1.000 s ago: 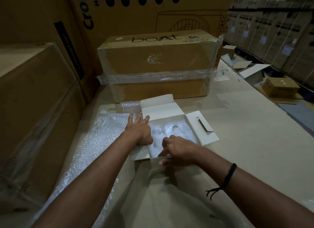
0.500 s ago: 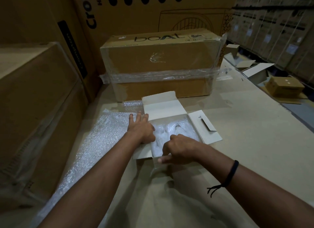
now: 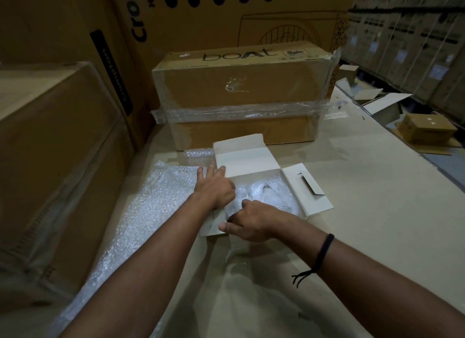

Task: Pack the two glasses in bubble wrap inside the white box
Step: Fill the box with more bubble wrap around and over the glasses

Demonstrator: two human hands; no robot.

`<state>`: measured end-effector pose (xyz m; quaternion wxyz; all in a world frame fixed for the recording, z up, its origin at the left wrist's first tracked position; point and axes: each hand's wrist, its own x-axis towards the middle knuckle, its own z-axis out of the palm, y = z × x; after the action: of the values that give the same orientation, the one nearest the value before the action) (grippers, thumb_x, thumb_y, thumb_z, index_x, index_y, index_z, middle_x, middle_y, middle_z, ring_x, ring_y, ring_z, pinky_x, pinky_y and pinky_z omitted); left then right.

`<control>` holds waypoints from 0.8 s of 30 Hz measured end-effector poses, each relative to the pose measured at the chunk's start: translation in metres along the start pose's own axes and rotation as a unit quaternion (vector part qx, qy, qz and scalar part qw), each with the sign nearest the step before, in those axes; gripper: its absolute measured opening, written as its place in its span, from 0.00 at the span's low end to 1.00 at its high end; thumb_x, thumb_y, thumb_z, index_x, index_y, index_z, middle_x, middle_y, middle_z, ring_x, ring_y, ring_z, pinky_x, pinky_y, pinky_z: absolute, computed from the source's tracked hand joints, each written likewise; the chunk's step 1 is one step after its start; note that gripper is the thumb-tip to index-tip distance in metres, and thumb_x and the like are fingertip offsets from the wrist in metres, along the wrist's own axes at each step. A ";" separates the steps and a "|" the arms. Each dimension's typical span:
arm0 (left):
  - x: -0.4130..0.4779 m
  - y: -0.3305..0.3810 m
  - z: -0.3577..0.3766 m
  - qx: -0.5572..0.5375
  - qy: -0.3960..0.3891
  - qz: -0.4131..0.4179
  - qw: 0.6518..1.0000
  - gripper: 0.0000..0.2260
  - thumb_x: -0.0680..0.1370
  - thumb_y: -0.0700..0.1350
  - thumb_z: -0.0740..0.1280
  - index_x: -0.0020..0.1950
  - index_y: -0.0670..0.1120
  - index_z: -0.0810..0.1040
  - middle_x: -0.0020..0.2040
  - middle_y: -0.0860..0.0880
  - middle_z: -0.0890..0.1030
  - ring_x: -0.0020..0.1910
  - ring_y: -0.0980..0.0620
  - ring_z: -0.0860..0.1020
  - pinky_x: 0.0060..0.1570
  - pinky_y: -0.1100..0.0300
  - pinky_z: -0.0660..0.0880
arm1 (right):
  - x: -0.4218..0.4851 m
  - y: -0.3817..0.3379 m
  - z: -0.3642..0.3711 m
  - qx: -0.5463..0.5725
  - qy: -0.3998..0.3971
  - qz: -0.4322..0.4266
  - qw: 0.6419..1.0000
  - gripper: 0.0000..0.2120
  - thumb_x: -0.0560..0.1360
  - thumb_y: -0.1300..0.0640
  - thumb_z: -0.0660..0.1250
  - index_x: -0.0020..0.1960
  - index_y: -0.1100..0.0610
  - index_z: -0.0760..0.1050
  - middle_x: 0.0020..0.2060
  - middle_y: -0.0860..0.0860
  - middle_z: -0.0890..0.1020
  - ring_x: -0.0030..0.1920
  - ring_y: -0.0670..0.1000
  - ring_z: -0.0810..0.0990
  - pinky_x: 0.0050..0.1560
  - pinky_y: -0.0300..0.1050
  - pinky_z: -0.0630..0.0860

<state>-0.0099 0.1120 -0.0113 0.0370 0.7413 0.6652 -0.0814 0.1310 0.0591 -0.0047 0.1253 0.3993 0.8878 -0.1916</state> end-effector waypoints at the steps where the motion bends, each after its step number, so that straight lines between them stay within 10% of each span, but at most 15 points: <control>1: 0.001 0.001 0.002 0.003 -0.013 -0.003 1.000 0.19 0.81 0.50 0.53 0.67 0.58 0.76 0.80 0.45 0.50 0.78 0.39 0.44 0.71 0.37 0.38 | -0.002 -0.001 -0.001 0.003 -0.004 0.005 1.000 0.30 0.80 0.35 0.44 0.68 0.50 0.73 0.63 0.61 0.75 0.65 0.57 0.68 0.59 0.51 0.66; 8: -0.004 -0.004 -0.001 -0.003 0.009 0.008 1.000 0.20 0.75 0.53 0.61 0.68 0.60 0.74 0.80 0.46 0.49 0.78 0.41 0.42 0.72 0.37 0.38 | -0.024 0.026 0.016 -0.047 0.165 -0.068 0.983 0.30 0.80 0.35 0.47 0.51 0.54 0.81 0.50 0.50 0.82 0.49 0.53 0.74 0.52 0.52 0.71; 19: -0.006 0.012 -0.001 0.100 -0.087 -0.014 0.991 0.44 0.64 0.64 0.75 0.76 0.55 0.62 0.79 0.40 0.42 0.77 0.38 0.36 0.70 0.32 0.35 | -0.014 0.023 0.008 -0.074 0.022 -0.009 0.997 0.30 0.79 0.33 0.49 0.56 0.53 0.80 0.55 0.54 0.78 0.52 0.53 0.68 0.51 0.49 0.64; 24: -0.006 0.008 0.002 0.083 -0.085 -0.007 0.993 0.45 0.64 0.64 0.75 0.76 0.55 0.61 0.79 0.41 0.40 0.76 0.38 0.35 0.69 0.32 0.34 | -0.032 0.029 -0.002 0.010 0.098 -0.019 0.995 0.24 0.79 0.36 0.53 0.63 0.48 0.77 0.58 0.50 0.79 0.55 0.52 0.72 0.53 0.48 0.68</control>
<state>-0.0031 0.1054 -0.0128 0.0310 0.7277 0.6557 -0.1988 0.1737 0.0560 0.0019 0.0305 0.4006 0.9011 -0.1628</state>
